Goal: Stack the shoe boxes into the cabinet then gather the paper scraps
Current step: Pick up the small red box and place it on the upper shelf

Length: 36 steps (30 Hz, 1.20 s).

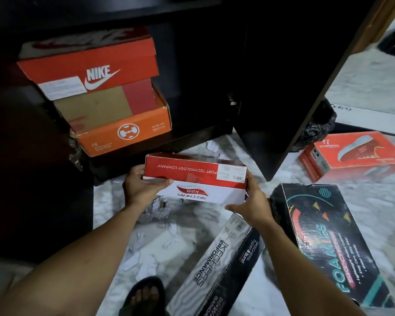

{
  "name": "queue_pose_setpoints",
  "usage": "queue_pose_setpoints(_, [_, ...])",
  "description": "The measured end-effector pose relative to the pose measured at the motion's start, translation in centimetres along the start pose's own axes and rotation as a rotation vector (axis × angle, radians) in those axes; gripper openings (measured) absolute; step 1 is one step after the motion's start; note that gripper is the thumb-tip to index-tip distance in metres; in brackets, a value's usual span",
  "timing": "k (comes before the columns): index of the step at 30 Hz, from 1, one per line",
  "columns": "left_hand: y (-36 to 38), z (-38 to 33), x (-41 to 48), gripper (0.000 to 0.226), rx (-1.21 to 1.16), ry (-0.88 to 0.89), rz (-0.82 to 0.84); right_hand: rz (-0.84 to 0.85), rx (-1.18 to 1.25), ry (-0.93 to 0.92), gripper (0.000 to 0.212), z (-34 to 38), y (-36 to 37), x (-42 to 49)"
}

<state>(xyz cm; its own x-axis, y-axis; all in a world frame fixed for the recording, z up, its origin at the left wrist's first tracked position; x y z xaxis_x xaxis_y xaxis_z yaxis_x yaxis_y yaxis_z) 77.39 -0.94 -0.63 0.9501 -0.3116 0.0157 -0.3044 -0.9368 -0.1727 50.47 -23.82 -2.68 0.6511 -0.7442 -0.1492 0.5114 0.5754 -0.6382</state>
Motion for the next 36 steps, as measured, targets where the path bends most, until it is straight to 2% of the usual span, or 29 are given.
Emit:
queue_pose_setpoints(4, [0.3, 1.2, -0.2, 0.066, 0.035, 0.023, 0.105, 0.006, 0.094, -0.014, 0.087, -1.2, 0.3, 0.9])
queue_pose_setpoints(6, [0.3, 1.9, -0.7, 0.069, 0.058, 0.016, 0.152, 0.024, 0.134, -0.011, 0.078, -1.6, 0.5, 0.9])
queue_pose_setpoints(8, [0.7, 1.9, -1.3, 0.082, 0.084, 0.031, 0.207, 0.042, 0.175, 0.006, 0.081, -2.1, 0.9, 0.8])
queue_pose_setpoints(10, [1.0, 1.9, -1.3, 0.094, 0.116, 0.074, 0.244, 0.073, 0.169, 0.006, 0.098, -2.4, 1.4, 0.9])
queue_pose_setpoints(11, [1.2, 2.0, -1.4, 0.093, 0.106, 0.071, 0.249, 0.091, 0.151, 0.009, 0.108, -2.6, 1.8, 1.0])
queue_pose_setpoints(14, [0.8, 3.5, -1.6, 0.092, 0.056, -0.010, 0.180, 0.123, 0.097, 0.058, 0.114, -3.7, 2.8, 1.1])
queue_pose_setpoints(20, [0.1, 7.6, -2.2, 0.089, 0.001, -0.191, 0.061, 0.029, 0.034, 0.209, 0.071, -5.5, 3.0, 1.2])
queue_pose_setpoints(24, [0.0, 8.8, -1.8, 0.087, -0.009, -0.222, 0.013, -0.005, 0.032, 0.226, 0.058, -5.8, 3.1, 1.6])
queue_pose_setpoints(26, [-0.1, 8.8, -1.6, 0.084, -0.018, -0.228, -0.010, 0.009, 0.069, 0.229, 0.059, -5.6, 3.2, 1.6])
queue_pose_setpoints(30, [0.3, 6.5, -1.2, 0.059, -0.064, -0.192, -0.081, 0.003, 0.175, 0.178, 0.068, -4.8, 2.5, 1.9])
queue_pose_setpoints(36, [1.5, 2.8, -0.1, 0.063, -0.142, -0.122, -0.057, -0.022, 0.292, 0.021, 0.093, -1.8, 0.0, 1.8])
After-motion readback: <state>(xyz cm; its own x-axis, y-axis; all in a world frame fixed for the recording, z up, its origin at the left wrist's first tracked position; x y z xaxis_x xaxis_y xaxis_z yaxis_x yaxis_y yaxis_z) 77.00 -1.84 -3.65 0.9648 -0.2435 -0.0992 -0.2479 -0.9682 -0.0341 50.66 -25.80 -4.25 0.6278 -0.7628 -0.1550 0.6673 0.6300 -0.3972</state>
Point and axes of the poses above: each hand's wrist, its own x-axis towards the middle knuckle, its own y-axis out of the palm, z = x × y, the point moved 10 cm from there along x, towards the middle knuckle, and after that the axes turned 13 degrees about -x, right-handed, at the moved point
